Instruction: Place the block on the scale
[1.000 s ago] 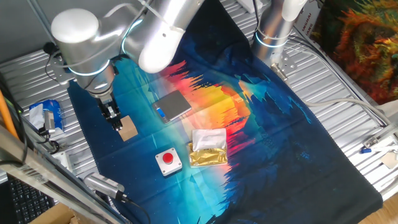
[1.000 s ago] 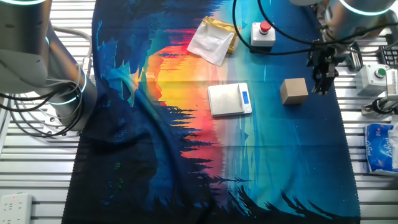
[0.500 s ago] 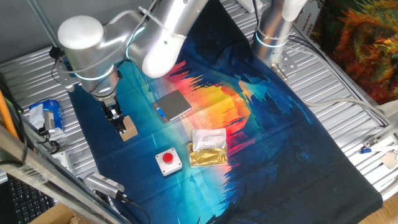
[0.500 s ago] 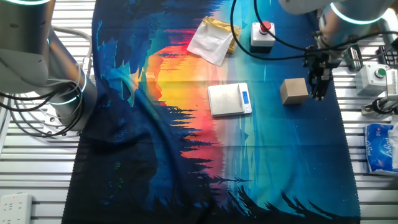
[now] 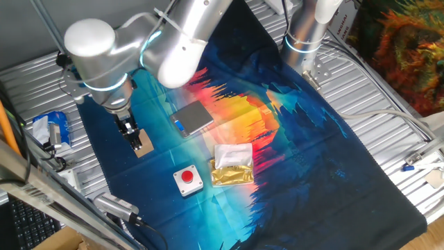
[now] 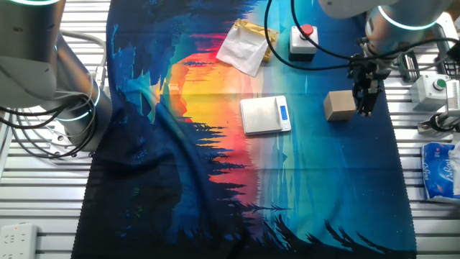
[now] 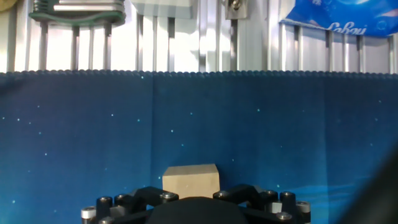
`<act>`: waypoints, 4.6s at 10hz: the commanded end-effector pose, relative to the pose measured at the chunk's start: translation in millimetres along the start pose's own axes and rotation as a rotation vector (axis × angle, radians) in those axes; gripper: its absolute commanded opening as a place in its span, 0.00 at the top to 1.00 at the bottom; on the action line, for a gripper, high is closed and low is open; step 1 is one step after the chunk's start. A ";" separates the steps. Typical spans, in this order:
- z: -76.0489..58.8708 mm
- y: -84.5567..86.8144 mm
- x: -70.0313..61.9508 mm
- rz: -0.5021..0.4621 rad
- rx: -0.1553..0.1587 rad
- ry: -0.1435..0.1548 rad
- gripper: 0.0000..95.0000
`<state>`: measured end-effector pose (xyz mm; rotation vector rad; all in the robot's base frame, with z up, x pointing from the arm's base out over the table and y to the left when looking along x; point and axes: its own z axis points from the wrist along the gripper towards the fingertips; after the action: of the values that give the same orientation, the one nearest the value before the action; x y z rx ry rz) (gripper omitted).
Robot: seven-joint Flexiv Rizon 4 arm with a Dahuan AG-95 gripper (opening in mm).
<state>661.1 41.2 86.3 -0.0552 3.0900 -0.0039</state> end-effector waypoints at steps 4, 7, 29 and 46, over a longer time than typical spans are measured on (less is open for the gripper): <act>-0.7 -0.7 0.9 -0.025 0.005 0.003 0.00; -0.7 -0.7 0.9 -0.029 0.000 0.016 0.00; 27.3 -13.5 11.5 0.026 -0.023 0.003 0.00; 43.8 -3.7 10.1 0.062 -0.014 0.014 1.00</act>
<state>653.4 37.9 44.2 0.0405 3.1088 0.0236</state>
